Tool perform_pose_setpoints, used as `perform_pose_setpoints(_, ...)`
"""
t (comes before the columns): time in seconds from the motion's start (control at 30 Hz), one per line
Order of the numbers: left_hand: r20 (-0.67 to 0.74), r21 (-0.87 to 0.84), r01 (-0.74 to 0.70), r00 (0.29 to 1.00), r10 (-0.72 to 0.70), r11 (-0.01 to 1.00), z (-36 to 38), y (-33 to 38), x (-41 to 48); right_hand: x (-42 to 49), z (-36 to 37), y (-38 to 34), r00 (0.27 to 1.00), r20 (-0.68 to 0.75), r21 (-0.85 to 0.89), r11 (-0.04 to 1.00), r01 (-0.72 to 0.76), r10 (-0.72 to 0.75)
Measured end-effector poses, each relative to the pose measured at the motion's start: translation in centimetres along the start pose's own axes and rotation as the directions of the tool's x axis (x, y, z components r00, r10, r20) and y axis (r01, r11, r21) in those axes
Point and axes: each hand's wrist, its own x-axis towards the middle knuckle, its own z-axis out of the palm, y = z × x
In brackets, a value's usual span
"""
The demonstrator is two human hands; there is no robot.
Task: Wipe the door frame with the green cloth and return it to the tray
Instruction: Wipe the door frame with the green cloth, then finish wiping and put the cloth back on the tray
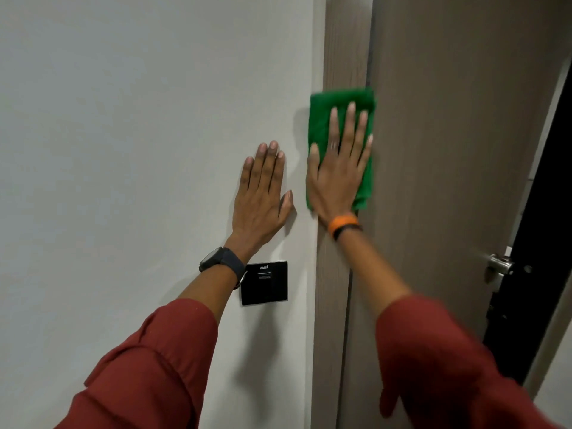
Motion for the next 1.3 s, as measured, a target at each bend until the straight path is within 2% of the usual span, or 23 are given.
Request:
perform_pose_setpoints(0.1, 0.004, -0.018, -0.007, 1.0, 0.007, 1.0, -0.4, -0.1, 0.0, 7.0, -0.5, -1.2, 0.998, -0.066, -0.006, 1.0, 0.019, -0.019)
perform_pose_setpoints(0.23, 0.038, -0.051, 0.001, 0.999, 0.001, 0.999, -0.7, 0.0, -0.7, 5.4, -0.7, -0.8, 0.998, -0.059, 0.024, 0.999, 0.038, -0.036)
perform_pose_setpoints(0.33, 0.102, -0.081, 0.011, 0.995, -0.002, 0.997, -1.5, -0.2, -2.4, -1.5, -0.3, 0.5, 0.999, -0.031, 0.049, 0.999, 0.014, -0.013)
perform_pose_setpoints(0.57, 0.199, -0.207, 0.12, 0.977, -0.078, 0.971, -3.1, -0.3, -11.6, -26.2, -2.7, 3.6, 0.972, 0.182, 0.159, 0.971, -0.179, 0.149)
perform_pose_setpoints(0.73, 0.329, -0.235, 0.172, 0.94, -0.089, 0.957, -3.7, 1.2, -21.8, -33.1, -4.5, 3.0, 0.891, 0.335, 0.082, 0.932, -0.353, 0.307)
perform_pose_setpoints(0.9, 0.512, -0.218, 0.279, 0.849, -0.133, 0.935, -5.5, 2.0, -31.9, -39.5, -6.7, -0.9, 0.838, 0.404, 0.091, 0.896, -0.435, 0.366)
perform_pose_setpoints(1.0, 0.641, -0.186, 0.349, 0.751, -0.156, 0.919, -6.7, 2.2, -40.2, -46.6, -7.7, -3.2, 0.762, 0.535, 0.055, 0.885, -0.463, 0.366)
perform_pose_setpoints(1.07, 0.707, -0.158, 0.4, 0.684, -0.179, 0.903, -7.1, 2.7, -47.0, -52.4, -8.4, -4.2, 0.648, 0.675, 0.03, 0.865, -0.5, 0.352)
perform_pose_setpoints(1.17, 0.794, -0.126, 0.487, 0.571, -0.206, 0.864, -7.4, 4.5, -58.7, -63.4, -8.7, -4.8, 0.5, 0.742, -0.092, 0.807, -0.583, 0.446)
perform_pose_setpoints(1.2, 0.818, -0.119, 0.503, 0.538, -0.202, 0.856, -7.3, 5.1, -62.6, -66.9, -8.6, -5.1, 0.472, 0.754, -0.115, 0.8, -0.588, 0.456)
perform_pose_setpoints(1.3, 0.894, -0.076, 0.55, 0.408, -0.188, 0.832, -6.0, 7.5, -75.0, -79.0, -7.8, -5.1, 0.356, 0.849, -0.189, 0.853, -0.486, 0.39)
